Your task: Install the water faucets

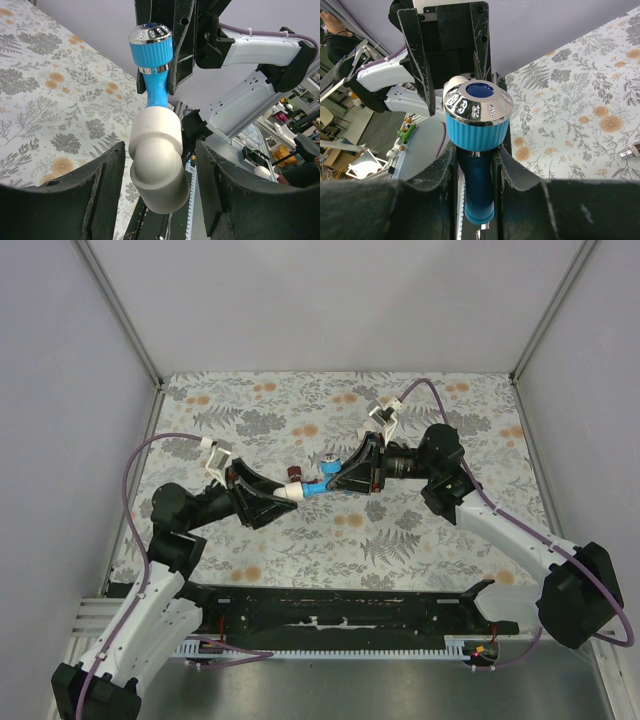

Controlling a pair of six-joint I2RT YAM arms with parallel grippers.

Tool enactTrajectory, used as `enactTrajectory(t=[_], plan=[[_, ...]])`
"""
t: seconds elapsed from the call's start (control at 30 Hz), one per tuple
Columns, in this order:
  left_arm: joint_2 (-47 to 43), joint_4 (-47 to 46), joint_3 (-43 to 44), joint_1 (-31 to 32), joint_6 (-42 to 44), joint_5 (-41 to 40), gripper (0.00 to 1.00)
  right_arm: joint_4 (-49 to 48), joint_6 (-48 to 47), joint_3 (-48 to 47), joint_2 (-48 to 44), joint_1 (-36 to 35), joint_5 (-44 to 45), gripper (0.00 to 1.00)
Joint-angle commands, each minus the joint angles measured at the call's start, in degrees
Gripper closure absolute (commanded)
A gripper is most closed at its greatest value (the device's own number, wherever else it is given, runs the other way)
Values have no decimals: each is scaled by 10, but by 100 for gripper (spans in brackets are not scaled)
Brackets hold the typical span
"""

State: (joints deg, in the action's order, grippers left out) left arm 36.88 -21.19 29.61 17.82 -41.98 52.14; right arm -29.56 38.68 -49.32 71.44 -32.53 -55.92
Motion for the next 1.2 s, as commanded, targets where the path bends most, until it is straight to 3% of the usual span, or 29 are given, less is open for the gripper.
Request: enactTrajectory(t=[0.0, 0.07, 0.1, 0.3, 0.47, 0.6, 0.7, 0.8, 0.93, 1.1, 1.17], plan=[[15, -38, -8, 9, -23, 2, 37, -13, -15, -6, -20, -5, 21, 100], [17, -47, -10, 13, -26, -1, 39, -8, -18, -9, -19, -6, 21, 100], [18, -51, -10, 15, -25, -3, 46, -3, -19, -10, -19, -8, 23, 100], [24, -43, -2, 17, 28, 5, 98, 63, 32, -10, -16, -13, 60, 100], [-8, 89, 40, 17, 165, 14, 98, 124, 118, 3, -10, -13, 90, 98], [-63, 172, 54, 16, 248, -9, 98, 134, 112, 19, -31, -13, 121, 79], [-90, 208, 56, 17, 259, -37, 98, 151, 45, 8, -59, -12, 143, 52], [-97, 209, 50, 16, 213, -64, 98, 215, -89, -11, -102, -12, 167, 32], [-92, 157, 19, 16, 92, -79, 98, 274, -278, -15, -163, -12, 177, 15], [-51, 71, -9, 16, -80, -74, 98, 284, -464, 12, -221, -12, 144, 2], [-31, 57, -8, 17, -134, -72, 98, 257, -502, 33, -234, -13, 125, 2]])
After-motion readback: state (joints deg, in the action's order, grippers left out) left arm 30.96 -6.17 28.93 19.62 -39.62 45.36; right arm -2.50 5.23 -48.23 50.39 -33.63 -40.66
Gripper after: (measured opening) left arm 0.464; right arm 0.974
